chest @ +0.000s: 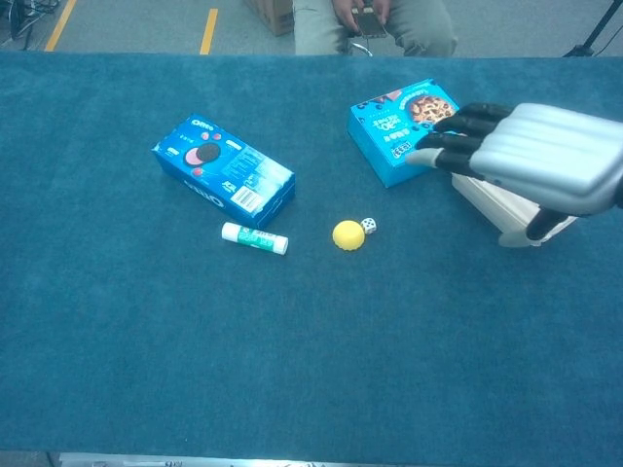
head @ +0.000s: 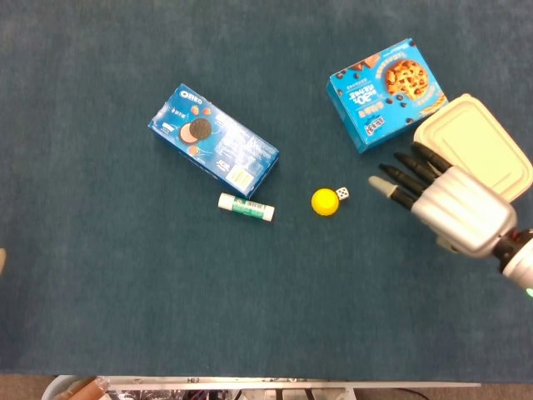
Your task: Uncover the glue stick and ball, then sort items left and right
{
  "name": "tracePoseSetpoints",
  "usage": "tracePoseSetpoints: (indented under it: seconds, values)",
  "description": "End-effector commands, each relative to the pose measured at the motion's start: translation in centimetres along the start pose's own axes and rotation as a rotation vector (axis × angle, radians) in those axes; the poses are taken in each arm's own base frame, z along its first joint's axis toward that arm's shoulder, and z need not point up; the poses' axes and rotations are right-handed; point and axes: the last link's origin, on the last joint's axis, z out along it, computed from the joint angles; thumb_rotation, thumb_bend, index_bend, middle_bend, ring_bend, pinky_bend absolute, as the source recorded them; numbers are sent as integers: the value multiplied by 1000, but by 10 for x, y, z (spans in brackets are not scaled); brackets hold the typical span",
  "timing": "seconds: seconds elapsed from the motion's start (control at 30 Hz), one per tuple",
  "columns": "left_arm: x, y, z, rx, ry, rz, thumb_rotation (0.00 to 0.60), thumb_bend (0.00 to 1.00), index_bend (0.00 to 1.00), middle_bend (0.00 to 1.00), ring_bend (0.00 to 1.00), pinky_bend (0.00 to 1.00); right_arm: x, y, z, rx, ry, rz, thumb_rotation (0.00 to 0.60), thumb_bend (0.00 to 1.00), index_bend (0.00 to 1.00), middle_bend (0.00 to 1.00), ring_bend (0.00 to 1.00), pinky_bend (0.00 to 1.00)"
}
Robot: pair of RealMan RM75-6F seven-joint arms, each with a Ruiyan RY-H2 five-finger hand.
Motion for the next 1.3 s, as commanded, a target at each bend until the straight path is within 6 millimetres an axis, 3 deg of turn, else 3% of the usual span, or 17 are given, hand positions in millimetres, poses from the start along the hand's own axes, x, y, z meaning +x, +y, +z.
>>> tracePoseSetpoints:
  seconds: [0.03, 0.23, 0.43, 0.83, 1.3]
  values:
    - [2, 2, 1, -8, 1, 3, 600, 342, 254, 136, 44, 44, 6, -9, 8, 41, -8, 14, 600, 0, 27, 132, 43, 79]
    - [5, 5, -2, -17, 5, 6, 600, 342, 254, 137, 45, 44, 25, -24, 28, 133, -14, 17, 600, 0, 79, 220, 88, 80]
    - [7, 4, -6, -5, 3, 14, 600, 342, 254, 137, 45, 44, 35, -33, 47, 194, -51, 32, 600, 0, 87, 221, 88, 80]
    - [12, 6, -13, 4, 18, 17, 600, 342, 254, 137, 45, 44, 52, -67, 112, 305, -73, 18, 600, 0, 87, 221, 88, 79]
    - [12, 4, -19, 32, 27, 14, 600, 342, 254, 137, 45, 44, 41, -106, 171, 302, -141, -8, 600, 0, 87, 238, 88, 82]
